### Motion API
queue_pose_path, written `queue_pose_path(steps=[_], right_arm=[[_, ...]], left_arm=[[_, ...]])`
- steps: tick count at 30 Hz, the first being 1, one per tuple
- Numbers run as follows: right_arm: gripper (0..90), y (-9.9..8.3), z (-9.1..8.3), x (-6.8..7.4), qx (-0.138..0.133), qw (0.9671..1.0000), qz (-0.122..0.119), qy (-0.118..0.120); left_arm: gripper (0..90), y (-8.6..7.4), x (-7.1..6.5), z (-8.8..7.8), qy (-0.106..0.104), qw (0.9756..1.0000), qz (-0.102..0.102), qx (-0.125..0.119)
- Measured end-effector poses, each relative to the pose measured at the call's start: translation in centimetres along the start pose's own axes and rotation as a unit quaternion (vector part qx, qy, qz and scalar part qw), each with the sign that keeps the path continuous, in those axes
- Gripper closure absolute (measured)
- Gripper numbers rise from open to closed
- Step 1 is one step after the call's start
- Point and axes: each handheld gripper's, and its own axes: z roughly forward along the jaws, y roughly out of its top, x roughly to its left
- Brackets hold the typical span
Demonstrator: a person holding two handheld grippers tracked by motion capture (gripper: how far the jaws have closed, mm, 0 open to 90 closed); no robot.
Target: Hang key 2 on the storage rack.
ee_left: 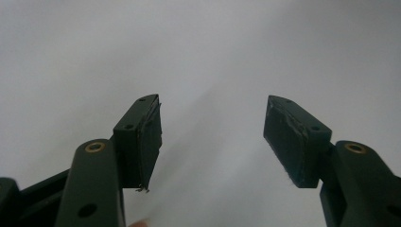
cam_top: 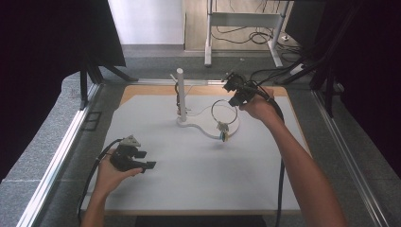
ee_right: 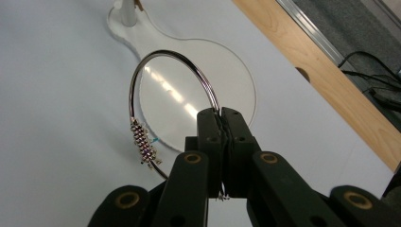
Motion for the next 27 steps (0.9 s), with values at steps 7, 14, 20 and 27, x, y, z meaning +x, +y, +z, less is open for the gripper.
queue_pose_path(steps=[7, 14, 20, 27], right_arm=[[88.3, 1.7, 0.4, -0.8, -0.004, 1.0000, 0.005, -0.003], [88.3, 3.3, 0.9, -1.9, -0.007, 0.9998, 0.017, -0.009], [88.4, 4.3, 1.4, -2.7, -0.004, 0.9995, 0.028, -0.013], [88.3, 5.2, 2.0, -3.1, -0.009, 0.9992, 0.036, -0.015]], left_arm=[[38.5, 0.0, -0.1, 0.0, -0.002, 1.0000, 0.004, 0.000], [38.4, 0.0, -0.1, 0.0, -0.002, 1.0000, 0.003, 0.000], [38.4, 0.0, -0.1, 0.1, -0.004, 1.0000, 0.004, 0.001], [38.2, 0.0, -0.1, 0.0, -0.006, 1.0000, 0.004, 0.000]])
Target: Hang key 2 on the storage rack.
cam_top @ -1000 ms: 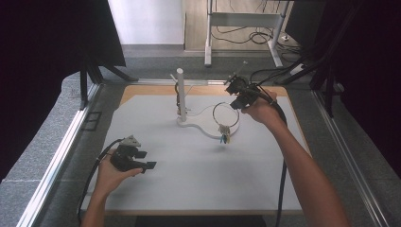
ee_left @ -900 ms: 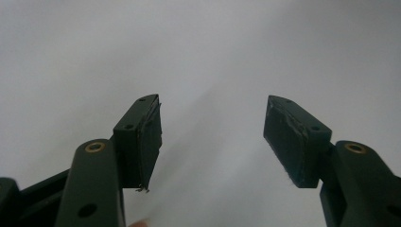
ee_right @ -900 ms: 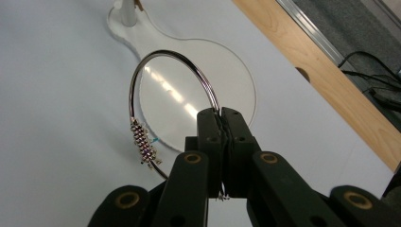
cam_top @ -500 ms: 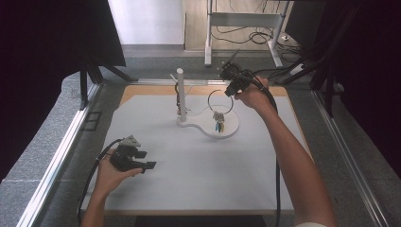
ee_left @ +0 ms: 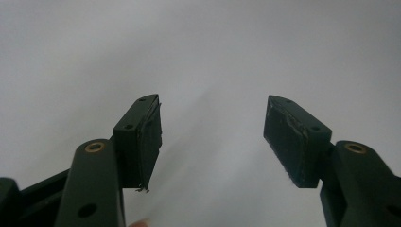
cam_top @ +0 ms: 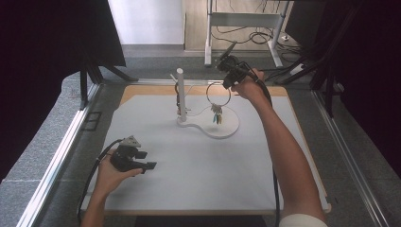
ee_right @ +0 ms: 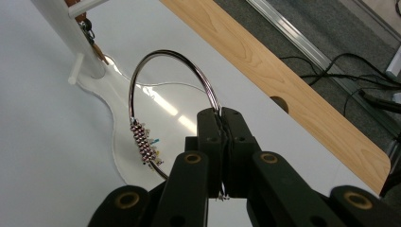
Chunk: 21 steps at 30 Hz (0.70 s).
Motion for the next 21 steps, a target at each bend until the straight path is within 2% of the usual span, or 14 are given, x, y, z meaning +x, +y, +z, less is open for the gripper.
queue_pose_path(steps=[14, 21], right_arm=[[88.3, 1.8, 1.2, -0.1, -0.001, 1.0000, 0.004, -0.006], [88.3, 2.7, 1.7, -0.1, -0.002, 0.9999, 0.010, -0.004]], left_arm=[[38.1, 0.0, 0.0, 0.0, -0.002, 1.0000, 0.003, 0.001], [38.6, -0.1, 0.1, -0.5, 0.001, 0.9999, 0.000, -0.013]])
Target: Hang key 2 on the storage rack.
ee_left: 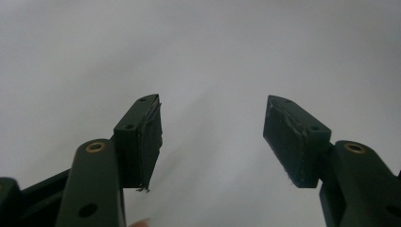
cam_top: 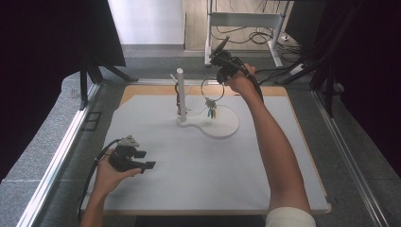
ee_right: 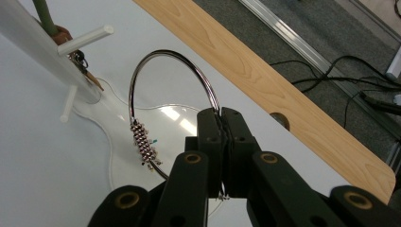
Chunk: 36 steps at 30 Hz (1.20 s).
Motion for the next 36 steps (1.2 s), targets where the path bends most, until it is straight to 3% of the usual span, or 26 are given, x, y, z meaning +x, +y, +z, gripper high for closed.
queue_pose_path(steps=[16, 36], right_arm=[[88.3, 1.1, 1.2, 0.2, -0.004, 1.0000, 0.001, 0.003], [88.3, 2.2, 2.4, 1.6, -0.009, 0.9999, -0.005, 0.010]], left_arm=[[38.6, 0.0, 0.0, 0.1, -0.003, 1.0000, 0.002, 0.006], [38.5, -0.1, 0.0, -0.1, -0.004, 1.0000, 0.002, 0.005]])
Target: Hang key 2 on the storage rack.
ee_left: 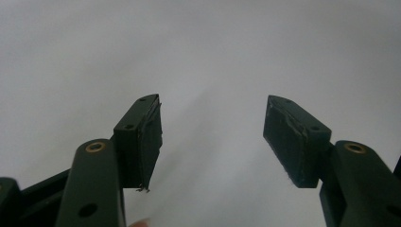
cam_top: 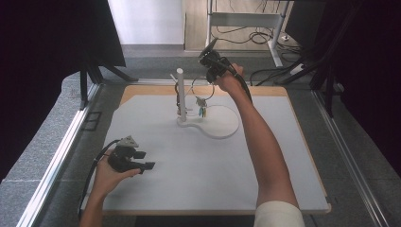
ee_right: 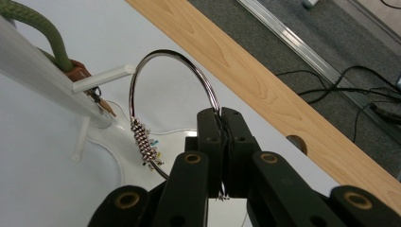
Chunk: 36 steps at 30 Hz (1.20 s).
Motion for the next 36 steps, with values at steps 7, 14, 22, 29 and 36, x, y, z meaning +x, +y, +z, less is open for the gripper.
queue_pose_path(steps=[7, 14, 22, 29, 36], right_arm=[[88.3, 0.2, 0.1, 0.8, 0.000, 0.9999, -0.006, 0.008], [88.3, 0.3, 0.0, 1.6, -0.003, 0.9998, -0.016, 0.011], [88.2, 0.3, -0.1, 2.3, -0.003, 0.9997, -0.020, 0.011], [88.1, 0.1, 0.0, 3.3, -0.007, 0.9995, -0.024, 0.017], [88.0, -0.4, 0.2, 3.7, -0.008, 0.9995, -0.025, 0.019]], left_arm=[[38.4, -0.1, 0.0, 0.1, 0.001, 1.0000, 0.001, 0.002], [38.4, 0.0, 0.0, 0.1, -0.001, 1.0000, 0.000, 0.002], [38.3, -0.1, 0.0, 0.1, -0.001, 1.0000, 0.002, 0.003], [38.3, 0.0, -0.1, 0.2, -0.003, 1.0000, 0.002, 0.004], [38.4, 0.0, -0.1, 0.1, -0.003, 1.0000, 0.002, 0.003]])
